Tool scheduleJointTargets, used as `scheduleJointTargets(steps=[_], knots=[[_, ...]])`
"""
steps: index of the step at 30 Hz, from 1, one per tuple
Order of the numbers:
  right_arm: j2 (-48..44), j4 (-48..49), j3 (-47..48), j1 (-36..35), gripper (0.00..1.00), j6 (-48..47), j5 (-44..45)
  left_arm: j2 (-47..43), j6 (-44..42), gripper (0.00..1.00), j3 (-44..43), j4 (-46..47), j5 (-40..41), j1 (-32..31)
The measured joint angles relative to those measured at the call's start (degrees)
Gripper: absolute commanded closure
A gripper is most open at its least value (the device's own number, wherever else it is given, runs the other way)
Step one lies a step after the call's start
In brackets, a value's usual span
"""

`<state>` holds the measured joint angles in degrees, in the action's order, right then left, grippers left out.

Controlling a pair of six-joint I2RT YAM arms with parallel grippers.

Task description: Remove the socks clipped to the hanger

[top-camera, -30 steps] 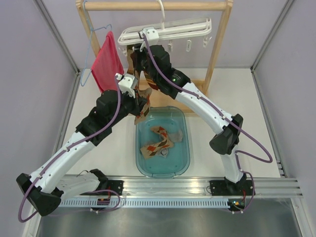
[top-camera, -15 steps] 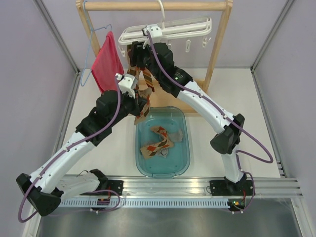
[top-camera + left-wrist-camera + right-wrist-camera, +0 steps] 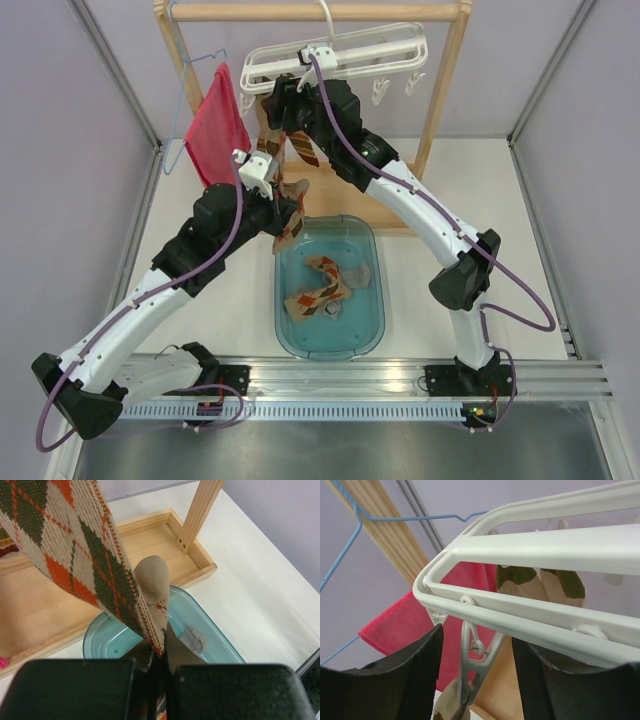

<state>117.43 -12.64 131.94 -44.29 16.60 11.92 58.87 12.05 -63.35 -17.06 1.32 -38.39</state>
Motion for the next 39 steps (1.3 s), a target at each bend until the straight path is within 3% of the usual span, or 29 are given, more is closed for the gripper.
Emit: scheduleJointTargets(steps=[5,12,17,19,20,22,24,31,39], knots=[[-0.1,0.2,0.0,0.0,0.59,0.1,-0.1,0.0,0.0,0.98,0.0,0.0,0.0,0.0],[-0.6,0.2,0.0,0.2,0.99,0.0,0.6,0.0,0.0,0.98,0.0,-0.2,-0.6,0.0],[-0.7,0.3,0.0,0.2,0.99,0.1,0.9,0.0,0.0,0.98,0.0,-0.3,-1.4,0.0],[-0.8,0.3,-0.2,0.2,0.89,0.1,0.9,0.0,0.0,0.98,0.0,-0.4,-1.5,0.0],[-0.9,0.3,-0.4,0.2,0.61,0.1,0.9,0.0,0.0,0.98,0.0,-0.4,-1.5,0.0],[-1.2,0.4,-0.8,0.2,0.35,0.3,0.9,0.0,0.0,0.98,0.0,-0.4,-1.5,0.0],[-1.9,0.6,-1.9,0.2,0.25,0.2,0.5,0.0,0.0,0.98,0.0,-0.4,-1.5,0.0],[-6.1,2.0,-9.3,0.2,0.22,-0.3,1.2,0.0,0.0,0.98,0.0,-0.4,-1.4,0.0],[-17.8,5.6,-29.6,-0.9,0.23,-0.4,3.9,-0.1,0.0,0.98,0.0,-0.6,0.3,0.0]])
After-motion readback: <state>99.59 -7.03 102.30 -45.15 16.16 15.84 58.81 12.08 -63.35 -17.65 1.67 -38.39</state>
